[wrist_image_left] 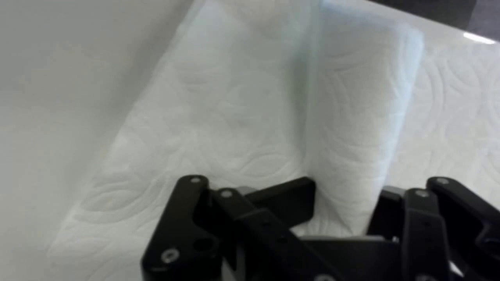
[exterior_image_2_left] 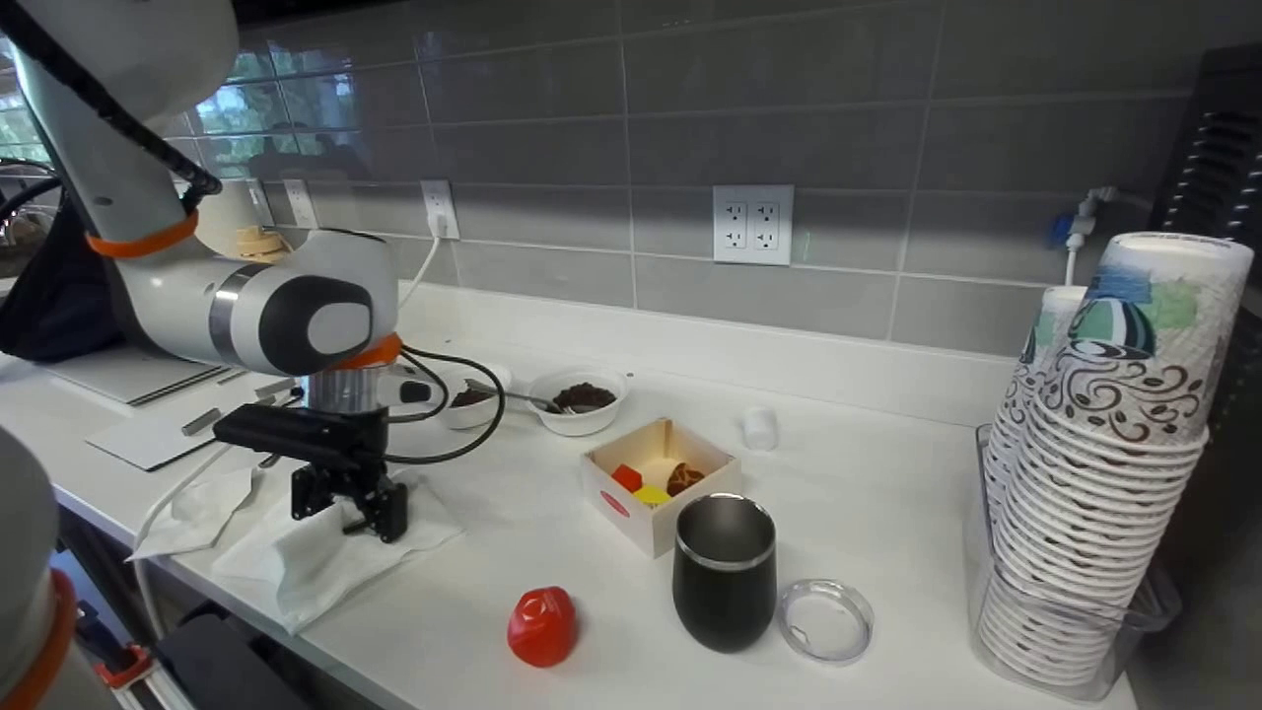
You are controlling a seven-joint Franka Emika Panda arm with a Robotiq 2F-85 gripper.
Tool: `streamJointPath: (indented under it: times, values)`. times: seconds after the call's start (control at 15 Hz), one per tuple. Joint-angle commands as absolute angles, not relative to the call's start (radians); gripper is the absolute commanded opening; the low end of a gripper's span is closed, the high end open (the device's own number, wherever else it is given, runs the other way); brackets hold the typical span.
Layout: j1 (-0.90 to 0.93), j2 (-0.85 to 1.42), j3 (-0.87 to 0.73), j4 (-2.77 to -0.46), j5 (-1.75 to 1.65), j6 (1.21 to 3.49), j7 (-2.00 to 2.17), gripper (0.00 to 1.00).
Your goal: Wipe the counter top with the white cloth
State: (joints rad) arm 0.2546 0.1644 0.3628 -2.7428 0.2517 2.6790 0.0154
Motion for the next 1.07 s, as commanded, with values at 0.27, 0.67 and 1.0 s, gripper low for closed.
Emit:
streamJointPath:
  times: [0.27,0.67,1.0]
  values:
    - [0.282,0.17,0.499,-2.741,0.406,2.715,-0.082,0.0]
    - [0.476,0.091,0.189,-2.756,-0.074,2.68,0.246,0.0]
    - [0.418,0.118,0.121,-2.752,-0.36,2.791,0.465,0.0]
